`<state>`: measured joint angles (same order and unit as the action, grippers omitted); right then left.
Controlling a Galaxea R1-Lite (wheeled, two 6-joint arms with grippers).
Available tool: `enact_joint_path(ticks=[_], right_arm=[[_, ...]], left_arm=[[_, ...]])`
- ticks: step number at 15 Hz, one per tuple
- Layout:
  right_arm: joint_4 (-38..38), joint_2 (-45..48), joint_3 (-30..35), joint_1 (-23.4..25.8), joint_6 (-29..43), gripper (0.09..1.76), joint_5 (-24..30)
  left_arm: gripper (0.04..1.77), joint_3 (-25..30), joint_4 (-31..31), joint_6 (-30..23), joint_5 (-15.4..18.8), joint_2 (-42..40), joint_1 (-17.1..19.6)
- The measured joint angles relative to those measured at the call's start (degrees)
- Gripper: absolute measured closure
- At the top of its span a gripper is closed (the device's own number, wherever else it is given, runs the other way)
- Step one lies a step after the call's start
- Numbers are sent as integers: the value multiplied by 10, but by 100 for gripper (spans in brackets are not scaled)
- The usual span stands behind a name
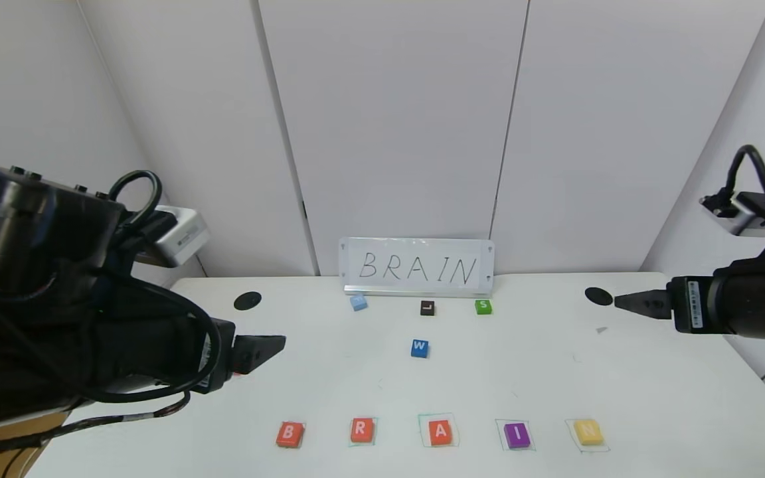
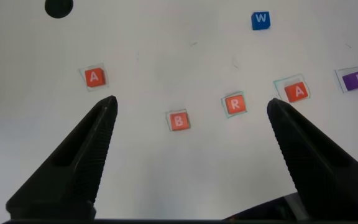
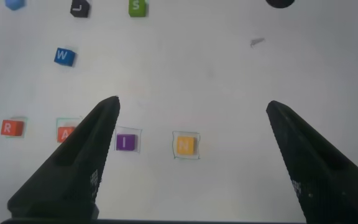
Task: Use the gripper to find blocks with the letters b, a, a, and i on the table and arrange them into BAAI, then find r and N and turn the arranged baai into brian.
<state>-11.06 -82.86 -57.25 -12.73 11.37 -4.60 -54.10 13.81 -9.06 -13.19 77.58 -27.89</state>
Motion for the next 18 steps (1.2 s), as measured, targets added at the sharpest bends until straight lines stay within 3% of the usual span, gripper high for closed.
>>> enact_joint_path(ticks=[7,13,18], right_arm=[[24,118,26,70,-96,15,0],[108,298,136,80,-134,14,1],[113,482,178,80,-167,14,2]], left_arm=[[9,67,0,4,5,-132,97],[9,87,6,8,11,-301,102],[9,92,11,102,15,-441,107]])
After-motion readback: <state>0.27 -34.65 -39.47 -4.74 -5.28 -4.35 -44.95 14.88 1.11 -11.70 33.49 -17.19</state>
